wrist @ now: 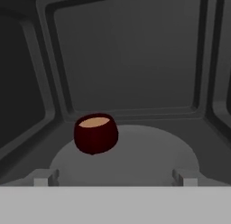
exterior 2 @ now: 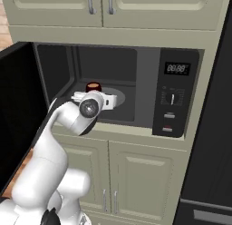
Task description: Pick the cup of tea, navigate to the dining table, and place it on the saucer.
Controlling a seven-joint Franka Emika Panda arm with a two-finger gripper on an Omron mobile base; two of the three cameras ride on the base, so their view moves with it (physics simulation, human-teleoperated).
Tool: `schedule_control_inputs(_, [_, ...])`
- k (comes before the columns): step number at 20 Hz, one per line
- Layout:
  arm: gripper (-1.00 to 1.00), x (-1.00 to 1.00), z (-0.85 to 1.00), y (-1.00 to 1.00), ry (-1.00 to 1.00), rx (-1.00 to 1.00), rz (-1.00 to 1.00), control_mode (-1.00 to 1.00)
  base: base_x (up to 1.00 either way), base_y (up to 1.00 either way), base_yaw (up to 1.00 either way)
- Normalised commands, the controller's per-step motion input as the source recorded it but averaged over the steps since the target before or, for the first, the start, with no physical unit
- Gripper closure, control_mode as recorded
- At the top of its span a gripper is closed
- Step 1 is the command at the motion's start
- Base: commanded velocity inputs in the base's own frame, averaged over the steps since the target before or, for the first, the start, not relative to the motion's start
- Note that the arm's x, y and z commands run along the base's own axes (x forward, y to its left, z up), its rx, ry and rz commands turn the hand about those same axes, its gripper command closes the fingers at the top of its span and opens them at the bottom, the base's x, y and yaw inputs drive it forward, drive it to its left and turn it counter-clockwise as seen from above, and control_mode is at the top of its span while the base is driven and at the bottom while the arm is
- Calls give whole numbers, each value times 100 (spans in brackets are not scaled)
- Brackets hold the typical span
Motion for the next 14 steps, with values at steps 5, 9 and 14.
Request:
schedule_control_inputs(5, [-100,0,0,4,-1,0,0,-100,0,0,0])
schedule_control_inputs(9, [-100,0,0,28,0,-3,0,-100,0,0,0])
schedule_control_inputs(14, [-100,0,0,45,0,-6,-7,-100,0,0,0])
